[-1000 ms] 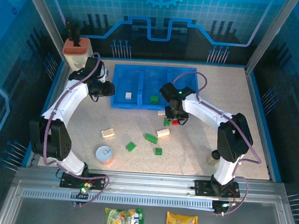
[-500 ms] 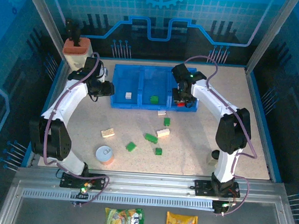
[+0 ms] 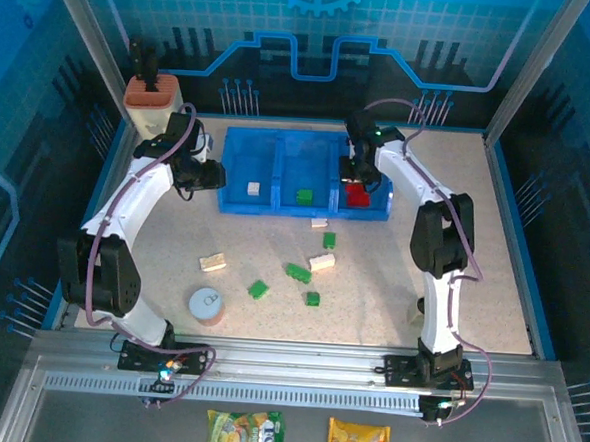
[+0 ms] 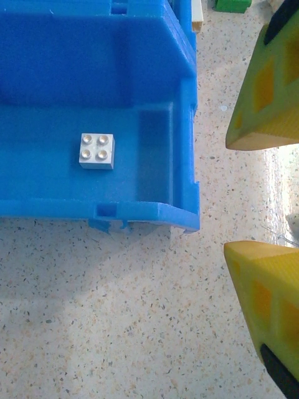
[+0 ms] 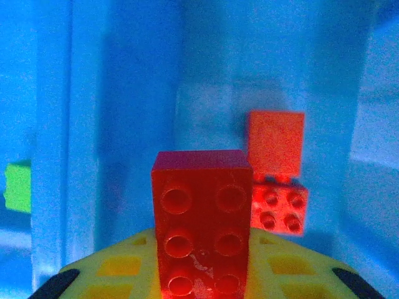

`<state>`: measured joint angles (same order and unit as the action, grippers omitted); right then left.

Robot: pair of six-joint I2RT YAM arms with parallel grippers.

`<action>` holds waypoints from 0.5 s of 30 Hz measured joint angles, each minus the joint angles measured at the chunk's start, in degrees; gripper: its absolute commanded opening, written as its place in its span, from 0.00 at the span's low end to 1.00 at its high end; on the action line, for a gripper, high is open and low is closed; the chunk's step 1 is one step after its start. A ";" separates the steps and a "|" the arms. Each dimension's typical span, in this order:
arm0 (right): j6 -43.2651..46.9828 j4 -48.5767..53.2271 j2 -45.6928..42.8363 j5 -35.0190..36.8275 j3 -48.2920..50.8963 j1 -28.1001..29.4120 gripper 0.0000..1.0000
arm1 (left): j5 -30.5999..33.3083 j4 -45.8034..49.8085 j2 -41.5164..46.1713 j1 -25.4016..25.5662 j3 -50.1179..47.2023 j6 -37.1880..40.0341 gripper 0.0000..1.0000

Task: Sort the legos into containers by color
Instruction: Place the lego in the container.

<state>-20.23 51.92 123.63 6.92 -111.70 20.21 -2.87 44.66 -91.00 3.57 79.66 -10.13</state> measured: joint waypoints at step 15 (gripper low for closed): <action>0.59 -1.07 13.07 -4.02 -10.82 -2.75 0.37 | -0.04 0.00 0.00 0.00 0.00 -0.02 0.43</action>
<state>-19.64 50.85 136.70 2.90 -122.52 17.45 -2.92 44.66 -91.00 3.57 79.66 -10.15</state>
